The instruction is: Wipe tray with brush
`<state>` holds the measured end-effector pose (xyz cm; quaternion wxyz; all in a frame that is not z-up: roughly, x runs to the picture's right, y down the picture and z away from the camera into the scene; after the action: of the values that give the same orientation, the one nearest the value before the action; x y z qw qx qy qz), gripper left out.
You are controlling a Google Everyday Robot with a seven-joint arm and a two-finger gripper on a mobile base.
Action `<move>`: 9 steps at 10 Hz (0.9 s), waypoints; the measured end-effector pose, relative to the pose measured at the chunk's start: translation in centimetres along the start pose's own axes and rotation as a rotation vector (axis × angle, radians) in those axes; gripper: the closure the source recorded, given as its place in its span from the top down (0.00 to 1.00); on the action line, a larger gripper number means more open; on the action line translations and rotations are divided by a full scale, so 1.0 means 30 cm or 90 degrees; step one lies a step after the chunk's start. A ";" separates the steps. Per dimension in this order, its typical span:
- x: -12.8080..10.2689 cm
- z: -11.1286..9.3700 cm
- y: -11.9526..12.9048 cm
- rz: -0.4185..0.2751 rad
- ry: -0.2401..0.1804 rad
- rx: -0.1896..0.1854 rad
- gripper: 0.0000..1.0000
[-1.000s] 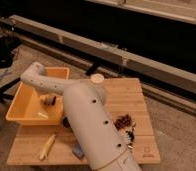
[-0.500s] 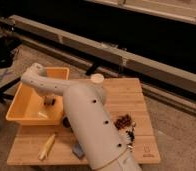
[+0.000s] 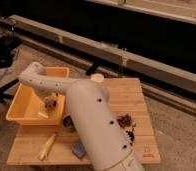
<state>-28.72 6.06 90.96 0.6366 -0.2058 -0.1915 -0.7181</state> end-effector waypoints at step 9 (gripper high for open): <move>-0.053 -0.059 -0.167 -0.066 0.004 0.025 0.00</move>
<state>-33.60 7.03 88.55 0.6029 -0.1808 -0.2141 -0.7470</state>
